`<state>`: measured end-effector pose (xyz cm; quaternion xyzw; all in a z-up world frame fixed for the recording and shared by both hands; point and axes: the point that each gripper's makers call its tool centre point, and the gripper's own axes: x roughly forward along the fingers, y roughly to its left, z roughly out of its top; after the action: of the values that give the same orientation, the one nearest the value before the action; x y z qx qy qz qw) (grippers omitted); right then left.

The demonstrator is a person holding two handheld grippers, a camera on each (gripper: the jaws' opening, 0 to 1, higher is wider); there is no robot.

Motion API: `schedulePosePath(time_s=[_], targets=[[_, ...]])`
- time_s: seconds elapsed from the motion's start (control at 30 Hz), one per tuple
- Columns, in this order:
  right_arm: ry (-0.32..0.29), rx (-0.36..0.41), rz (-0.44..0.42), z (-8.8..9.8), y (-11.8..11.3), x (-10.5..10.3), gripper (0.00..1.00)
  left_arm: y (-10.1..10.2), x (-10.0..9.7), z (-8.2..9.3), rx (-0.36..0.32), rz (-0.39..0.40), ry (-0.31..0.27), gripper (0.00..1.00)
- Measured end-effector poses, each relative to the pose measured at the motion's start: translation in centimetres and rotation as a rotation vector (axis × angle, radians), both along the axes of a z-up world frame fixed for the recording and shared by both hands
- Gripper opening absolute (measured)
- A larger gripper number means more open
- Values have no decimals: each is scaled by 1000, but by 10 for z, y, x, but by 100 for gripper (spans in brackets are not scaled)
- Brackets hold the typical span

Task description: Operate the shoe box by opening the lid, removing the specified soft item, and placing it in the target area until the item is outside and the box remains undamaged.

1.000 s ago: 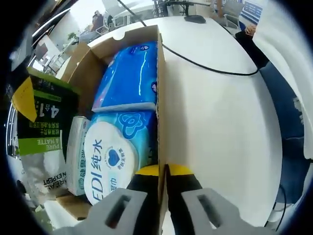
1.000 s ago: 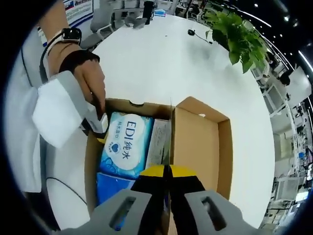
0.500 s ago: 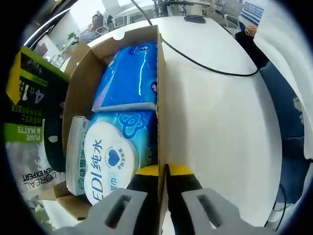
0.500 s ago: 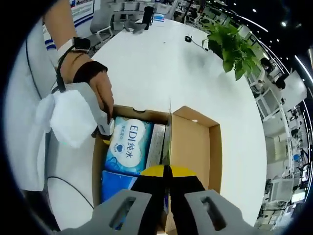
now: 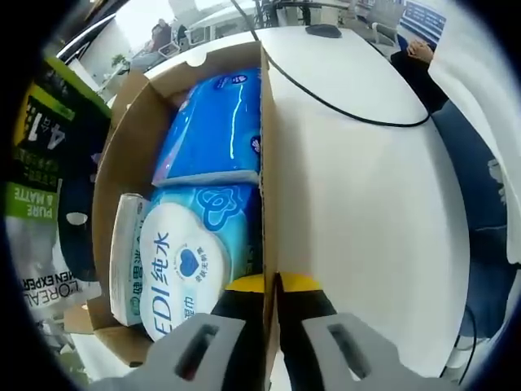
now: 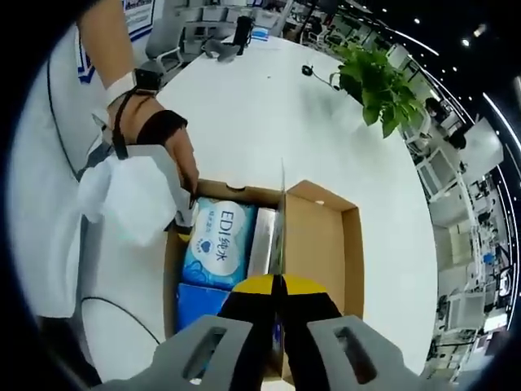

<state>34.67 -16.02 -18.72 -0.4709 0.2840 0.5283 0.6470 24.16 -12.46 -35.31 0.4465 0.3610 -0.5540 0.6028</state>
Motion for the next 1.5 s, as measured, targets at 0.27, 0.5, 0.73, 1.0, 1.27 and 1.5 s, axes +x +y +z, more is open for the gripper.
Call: schedulePosePath(time_s=[0.27,0.5,0.73,1.0,1.27,1.5], targets=[[-26,2,-12,3,-12,-3,0,0,0,-1,5,-3,-4,2],[-55,5,-32,16,-24,-7,0,0,0,-1,4,-3,-6,2],[-68,35,-77,27,-44,-18,0,1,-1,0,5,-4,1,2],[-86,51,-123,32,-70,-28,0,2,-2,-1,9,-5,4,2],[-91,42,-168,33,-105,-41,0,2,-4,-1,7,-5,17,1],[-94,52,-203,33,-128,-45,0,3,-4,-2,17,-5,13,1]])
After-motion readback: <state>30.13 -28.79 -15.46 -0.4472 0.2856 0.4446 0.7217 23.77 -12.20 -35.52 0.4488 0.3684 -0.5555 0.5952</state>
